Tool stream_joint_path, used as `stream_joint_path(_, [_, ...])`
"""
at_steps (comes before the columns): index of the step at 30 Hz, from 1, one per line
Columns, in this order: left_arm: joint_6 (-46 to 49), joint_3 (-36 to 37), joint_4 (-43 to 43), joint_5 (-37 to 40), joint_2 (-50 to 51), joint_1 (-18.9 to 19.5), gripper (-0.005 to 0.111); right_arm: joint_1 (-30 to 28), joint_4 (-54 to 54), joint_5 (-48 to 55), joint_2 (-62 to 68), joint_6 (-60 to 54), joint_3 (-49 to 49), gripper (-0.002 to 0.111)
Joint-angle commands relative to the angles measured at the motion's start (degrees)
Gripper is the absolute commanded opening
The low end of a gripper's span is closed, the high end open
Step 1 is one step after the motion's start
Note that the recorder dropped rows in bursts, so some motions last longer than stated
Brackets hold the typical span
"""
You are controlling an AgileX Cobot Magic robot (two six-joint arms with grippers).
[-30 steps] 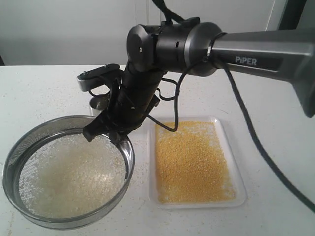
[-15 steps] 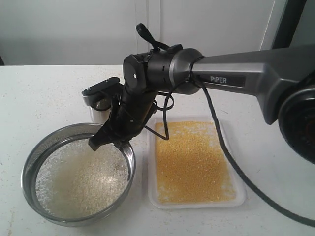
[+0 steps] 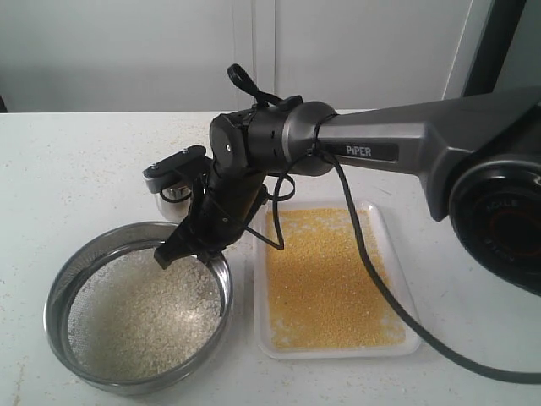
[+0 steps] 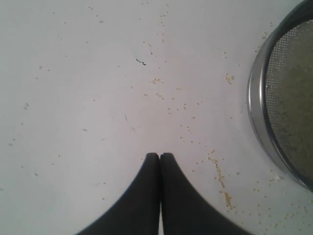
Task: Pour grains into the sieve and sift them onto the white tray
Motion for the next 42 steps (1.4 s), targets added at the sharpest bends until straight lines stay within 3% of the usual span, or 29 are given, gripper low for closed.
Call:
stream_joint_path(1, [-0.07, 0.38, -0.34, 0.57, -0.45, 0.15, 0.000, 0.01, -0.11, -2.23, -0.01, 0.13, -0.53, 0.004])
stream_joint_path(9, [-0.07, 0.38, -0.34, 0.57, -0.45, 0.15, 0.000, 0.01, 0.09, -1.60, -0.24, 0.26, -0.53, 0.041])
stream_joint_path(18, [-0.07, 0.38, -0.34, 0.57, -0.45, 0.15, 0.000, 0.01, 0.22, -1.06, -5.03, 0.46, -0.53, 0.044])
stream_joint_path(22, [-0.07, 0.38, -0.34, 0.57, -0.45, 0.15, 0.000, 0.01, 0.22, 0.12, -7.24, 3.01, -0.53, 0.034])
stream_joint_path(27, [-0.07, 0.38, -0.34, 0.57, -0.45, 0.15, 0.000, 0.01, -1.57, 4.08, -11.24, 3.13, -0.17, 0.000])
stream_joint_path(37, [-0.07, 0.38, -0.34, 0.57, -0.45, 0.15, 0.000, 0.01, -9.23, 12.07, -15.74, 3.36, 0.47, 0.000])
stream_joint_path(42, [-0.07, 0.38, -0.34, 0.57, -0.45, 0.15, 0.000, -1.93, -11.11, 8.69, -20.51, 3.36, 7.59, 0.000])
